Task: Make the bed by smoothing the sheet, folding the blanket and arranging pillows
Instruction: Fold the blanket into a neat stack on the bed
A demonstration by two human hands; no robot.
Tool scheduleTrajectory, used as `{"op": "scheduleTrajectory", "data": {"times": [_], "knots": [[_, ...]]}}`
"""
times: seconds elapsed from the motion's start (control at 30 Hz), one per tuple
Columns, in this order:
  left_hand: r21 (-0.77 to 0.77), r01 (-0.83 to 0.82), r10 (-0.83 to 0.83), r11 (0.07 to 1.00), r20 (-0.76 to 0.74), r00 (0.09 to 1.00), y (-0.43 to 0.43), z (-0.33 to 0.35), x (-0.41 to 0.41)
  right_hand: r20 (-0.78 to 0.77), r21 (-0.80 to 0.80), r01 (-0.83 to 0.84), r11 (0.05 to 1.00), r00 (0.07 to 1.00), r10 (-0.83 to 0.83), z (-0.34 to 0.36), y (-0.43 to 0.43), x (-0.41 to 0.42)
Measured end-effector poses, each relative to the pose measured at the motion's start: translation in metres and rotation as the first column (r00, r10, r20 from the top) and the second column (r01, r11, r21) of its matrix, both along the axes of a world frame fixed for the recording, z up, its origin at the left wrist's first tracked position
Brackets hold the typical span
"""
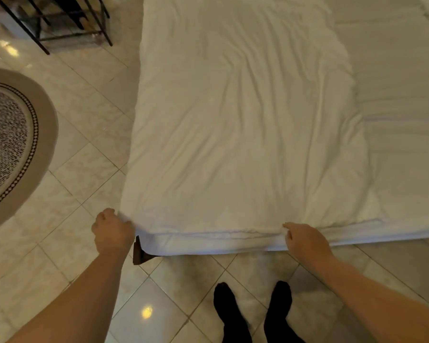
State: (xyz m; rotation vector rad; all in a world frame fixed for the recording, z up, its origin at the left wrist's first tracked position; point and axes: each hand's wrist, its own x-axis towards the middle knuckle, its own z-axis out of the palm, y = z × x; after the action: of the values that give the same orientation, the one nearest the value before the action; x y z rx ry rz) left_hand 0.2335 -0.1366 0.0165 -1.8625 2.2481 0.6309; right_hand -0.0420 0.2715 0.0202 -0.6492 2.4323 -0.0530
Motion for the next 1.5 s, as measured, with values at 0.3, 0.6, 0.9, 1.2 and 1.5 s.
{"op": "scheduleTrajectory", "data": {"times": [0.3, 0.6, 0.9, 1.2, 1.5], "knots": [[0.271, 0.365, -0.399, 0.891, 0.082, 0.913, 0.01, -0.049, -0.019, 0.102, 0.085, -0.019, 0.996, 0.995, 0.01, -0.002, -0.032, -0.025], [0.133, 0.236, -0.233, 0.963, -0.033, 0.972, 0.036, -0.02, -0.045, 0.134, 0.09, 0.079, 0.993, 0.987, -0.09, 0.003, 0.008, -0.061], [0.064, 0.239, -0.238, 0.969, -0.023, 0.971, 0.055, -0.038, -0.104, -0.104, -0.153, 0.407, 0.9, 0.899, -0.425, 0.009, 0.064, -0.139], [-0.06, 0.184, -0.18, 0.981, 0.061, 0.982, 0.073, -0.089, -0.111, 0.026, -0.191, 0.728, 0.658, 0.674, -0.738, -0.034, 0.15, -0.201], [-0.055, 0.182, -0.174, 0.982, 0.125, 0.977, 0.076, -0.101, -0.112, -0.032, -0.195, 0.708, 0.679, 0.687, -0.726, -0.054, 0.175, -0.209]]}}
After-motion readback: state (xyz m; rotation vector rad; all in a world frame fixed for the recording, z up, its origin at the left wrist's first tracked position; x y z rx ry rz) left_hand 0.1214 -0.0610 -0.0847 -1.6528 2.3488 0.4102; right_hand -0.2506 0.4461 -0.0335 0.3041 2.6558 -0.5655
